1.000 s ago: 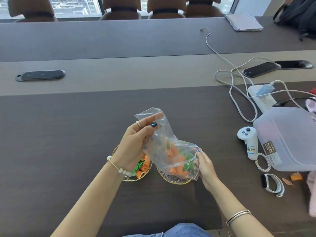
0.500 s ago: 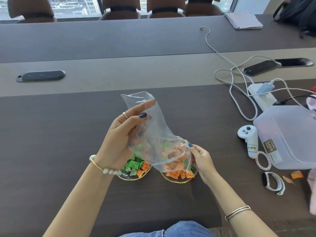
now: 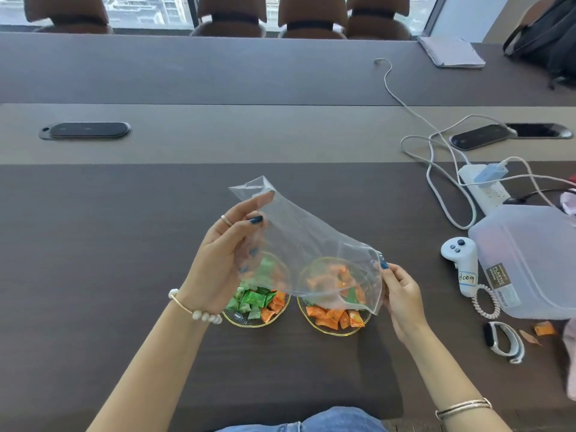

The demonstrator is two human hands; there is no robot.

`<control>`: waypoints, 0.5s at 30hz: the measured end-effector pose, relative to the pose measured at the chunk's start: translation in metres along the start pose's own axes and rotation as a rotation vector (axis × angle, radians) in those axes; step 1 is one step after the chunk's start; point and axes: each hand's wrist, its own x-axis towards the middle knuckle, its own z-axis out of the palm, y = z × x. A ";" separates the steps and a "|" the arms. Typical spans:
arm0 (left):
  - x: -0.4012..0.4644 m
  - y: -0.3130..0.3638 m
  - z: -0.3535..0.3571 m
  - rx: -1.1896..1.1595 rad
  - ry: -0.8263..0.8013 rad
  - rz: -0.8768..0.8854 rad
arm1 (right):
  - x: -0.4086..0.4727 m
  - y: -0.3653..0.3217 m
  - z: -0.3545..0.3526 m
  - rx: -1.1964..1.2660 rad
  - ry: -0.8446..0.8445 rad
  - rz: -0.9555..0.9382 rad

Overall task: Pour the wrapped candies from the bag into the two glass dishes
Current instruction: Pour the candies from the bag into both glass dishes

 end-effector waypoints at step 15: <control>-0.052 0.023 -0.273 0.252 0.770 0.069 | -0.011 -0.040 0.253 -0.111 -0.388 -0.123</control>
